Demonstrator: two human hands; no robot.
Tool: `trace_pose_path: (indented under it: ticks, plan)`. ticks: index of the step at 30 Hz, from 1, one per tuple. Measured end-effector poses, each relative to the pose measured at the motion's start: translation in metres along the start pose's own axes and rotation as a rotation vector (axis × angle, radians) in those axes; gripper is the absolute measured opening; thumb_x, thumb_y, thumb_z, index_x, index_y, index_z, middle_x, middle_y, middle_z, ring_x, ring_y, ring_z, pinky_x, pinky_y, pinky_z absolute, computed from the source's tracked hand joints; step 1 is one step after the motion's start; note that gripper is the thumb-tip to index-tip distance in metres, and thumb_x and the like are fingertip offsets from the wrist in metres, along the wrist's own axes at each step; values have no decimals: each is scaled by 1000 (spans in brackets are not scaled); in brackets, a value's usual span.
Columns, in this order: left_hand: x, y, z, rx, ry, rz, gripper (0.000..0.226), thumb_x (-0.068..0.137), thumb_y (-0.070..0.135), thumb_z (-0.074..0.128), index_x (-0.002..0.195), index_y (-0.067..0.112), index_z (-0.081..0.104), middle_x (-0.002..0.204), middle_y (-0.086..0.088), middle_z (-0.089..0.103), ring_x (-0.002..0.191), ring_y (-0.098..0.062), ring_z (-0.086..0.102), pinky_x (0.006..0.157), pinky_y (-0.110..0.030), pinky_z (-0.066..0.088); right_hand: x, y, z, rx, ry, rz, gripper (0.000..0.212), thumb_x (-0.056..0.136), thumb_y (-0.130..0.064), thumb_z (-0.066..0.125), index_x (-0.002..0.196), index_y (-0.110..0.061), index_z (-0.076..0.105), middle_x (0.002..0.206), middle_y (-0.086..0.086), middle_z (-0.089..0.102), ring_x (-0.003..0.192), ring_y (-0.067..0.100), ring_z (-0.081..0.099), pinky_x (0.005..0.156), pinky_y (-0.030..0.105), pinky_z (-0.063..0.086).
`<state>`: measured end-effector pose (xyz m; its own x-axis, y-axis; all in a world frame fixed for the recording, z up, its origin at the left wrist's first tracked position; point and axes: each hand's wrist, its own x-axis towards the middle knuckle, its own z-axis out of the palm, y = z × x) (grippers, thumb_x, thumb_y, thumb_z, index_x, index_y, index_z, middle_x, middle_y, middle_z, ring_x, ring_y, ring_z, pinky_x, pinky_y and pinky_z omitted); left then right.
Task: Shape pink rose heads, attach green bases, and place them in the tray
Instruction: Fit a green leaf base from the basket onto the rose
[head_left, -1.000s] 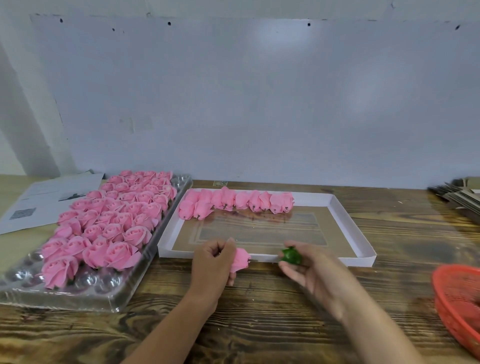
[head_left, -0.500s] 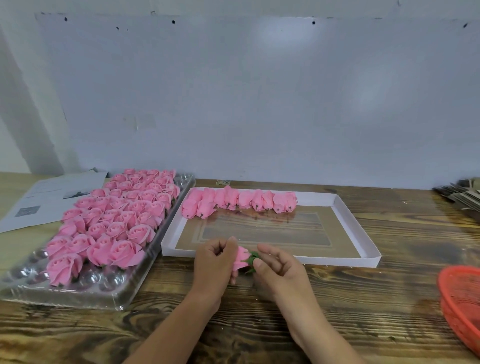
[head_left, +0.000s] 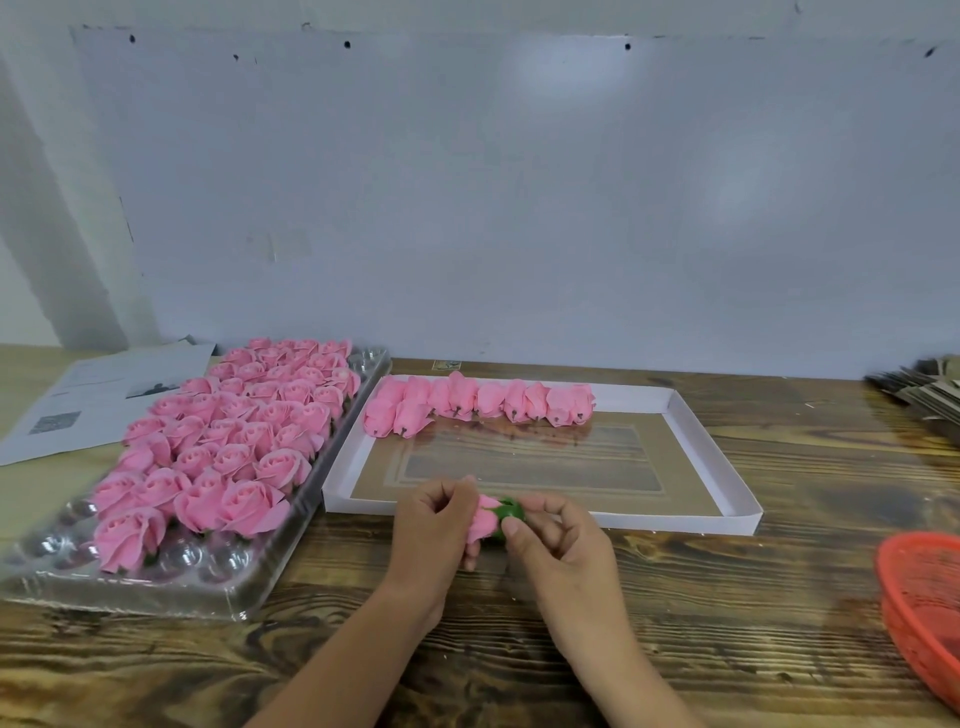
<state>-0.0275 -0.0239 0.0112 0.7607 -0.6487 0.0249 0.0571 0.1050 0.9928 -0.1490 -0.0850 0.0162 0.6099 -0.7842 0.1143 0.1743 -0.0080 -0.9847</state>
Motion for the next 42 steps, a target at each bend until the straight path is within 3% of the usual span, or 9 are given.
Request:
trace_pose_path:
  ticks: [5, 9, 14, 19, 25, 30, 36, 42]
  plan:
    - [0, 2, 0, -27, -8, -11, 46, 102, 22, 57, 58, 18, 68, 50, -3, 54, 41, -9, 45, 37, -21, 37, -1, 4, 0, -17, -8, -39, 22, 87, 0, 72, 101, -15, 65, 94, -4, 78, 94, 9, 73, 75, 15, 54]
    - [0, 1, -1, -43, -14, -44, 49, 103, 24, 56, 55, 23, 68, 52, -4, 54, 41, -9, 44, 38, -22, 37, -2, 5, 0, -85, -28, -71, 27, 90, 1, 68, 105, -22, 67, 101, -12, 77, 100, 2, 70, 84, 12, 52]
    - [1, 2, -2, -66, -16, -74, 50, 103, 24, 56, 54, 24, 69, 51, -3, 52, 41, -10, 44, 39, -21, 37, -3, 5, 0, -163, -5, -111, 37, 95, 5, 58, 107, -30, 67, 104, -13, 76, 103, 2, 69, 90, 19, 53]
    - [-3, 4, 1, -42, -22, -56, 47, 102, 24, 58, 56, 22, 67, 52, -5, 52, 41, -10, 44, 38, -21, 38, -3, 3, -2, -212, 23, -171, 36, 92, 1, 65, 102, -34, 67, 101, -23, 73, 97, -4, 68, 84, 10, 51]
    - [-6, 7, -1, -65, -63, -61, 42, 103, 24, 56, 63, 15, 68, 52, -5, 52, 42, -9, 43, 39, -21, 38, -5, 1, -1, -250, -31, -183, 40, 91, 1, 67, 103, -36, 71, 101, -23, 74, 96, -3, 69, 82, 7, 49]
    - [-5, 6, 0, -69, -86, -72, 40, 102, 28, 57, 66, 16, 69, 54, -4, 54, 43, -9, 45, 40, -21, 39, -2, 0, -4, -304, 55, -287, 34, 87, 1, 71, 95, -31, 80, 93, -11, 75, 94, 7, 69, 81, 17, 52]
    - [-5, 4, 0, -27, -72, -50, 39, 100, 34, 60, 65, 19, 72, 54, -4, 57, 43, -9, 48, 40, -21, 41, 0, 1, -6, -349, 83, -217, 38, 84, -1, 75, 76, -38, 73, 76, -16, 75, 75, 5, 69, 67, 11, 50]
    - [-5, 4, 1, -16, -89, -120, 35, 98, 38, 62, 73, 17, 74, 58, -5, 60, 46, -10, 52, 44, -21, 44, 6, 0, -11, -397, 89, -146, 31, 85, -3, 76, 71, -30, 72, 72, -14, 73, 68, 3, 67, 63, 10, 47]
